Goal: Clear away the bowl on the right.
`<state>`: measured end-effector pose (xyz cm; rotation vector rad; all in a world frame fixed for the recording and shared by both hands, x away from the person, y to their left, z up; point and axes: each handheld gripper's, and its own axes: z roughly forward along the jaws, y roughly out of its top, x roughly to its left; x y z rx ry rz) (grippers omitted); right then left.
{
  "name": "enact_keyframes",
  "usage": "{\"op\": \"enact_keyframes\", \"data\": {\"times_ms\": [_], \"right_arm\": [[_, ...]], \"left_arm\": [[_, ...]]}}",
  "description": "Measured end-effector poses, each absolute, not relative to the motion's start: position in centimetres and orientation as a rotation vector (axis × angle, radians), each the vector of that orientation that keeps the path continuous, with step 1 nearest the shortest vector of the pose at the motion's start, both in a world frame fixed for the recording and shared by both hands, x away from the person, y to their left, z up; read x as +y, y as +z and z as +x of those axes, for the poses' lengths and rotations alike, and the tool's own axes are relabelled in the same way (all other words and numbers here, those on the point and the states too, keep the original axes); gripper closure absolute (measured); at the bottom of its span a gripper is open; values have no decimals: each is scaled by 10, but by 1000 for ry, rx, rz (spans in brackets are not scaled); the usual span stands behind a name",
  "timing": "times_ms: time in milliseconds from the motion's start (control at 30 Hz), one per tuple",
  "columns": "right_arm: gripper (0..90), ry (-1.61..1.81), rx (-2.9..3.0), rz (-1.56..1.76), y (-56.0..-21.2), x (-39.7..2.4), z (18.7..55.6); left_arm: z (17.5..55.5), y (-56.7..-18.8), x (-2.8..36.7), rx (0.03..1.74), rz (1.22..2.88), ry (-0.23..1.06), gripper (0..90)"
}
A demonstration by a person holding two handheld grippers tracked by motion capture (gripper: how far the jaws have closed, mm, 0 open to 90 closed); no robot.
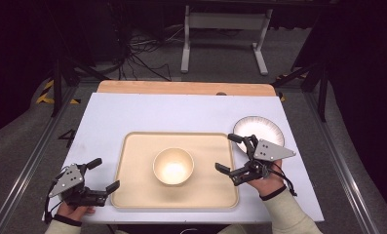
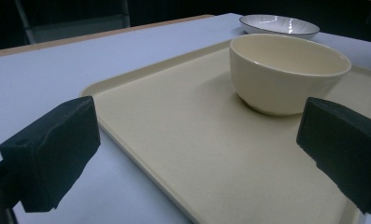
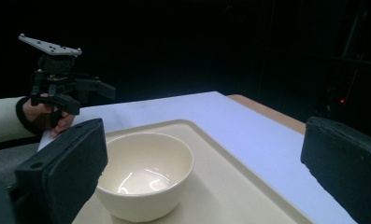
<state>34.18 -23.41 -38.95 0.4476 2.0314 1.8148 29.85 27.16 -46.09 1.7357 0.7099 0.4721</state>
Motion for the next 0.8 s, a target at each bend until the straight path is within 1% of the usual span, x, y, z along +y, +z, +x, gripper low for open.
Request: {"op": "enact_keyframes", "data": {"times_ms": [467, 800], "right_arm": [[27, 1740, 1999, 448, -416, -249, 336], [30, 1744, 1985, 582, -437, -263, 333]], "left_arm": [[298, -461, 272, 710, 1736, 473, 2], [297, -461, 272, 686, 1742, 484, 2]]}}
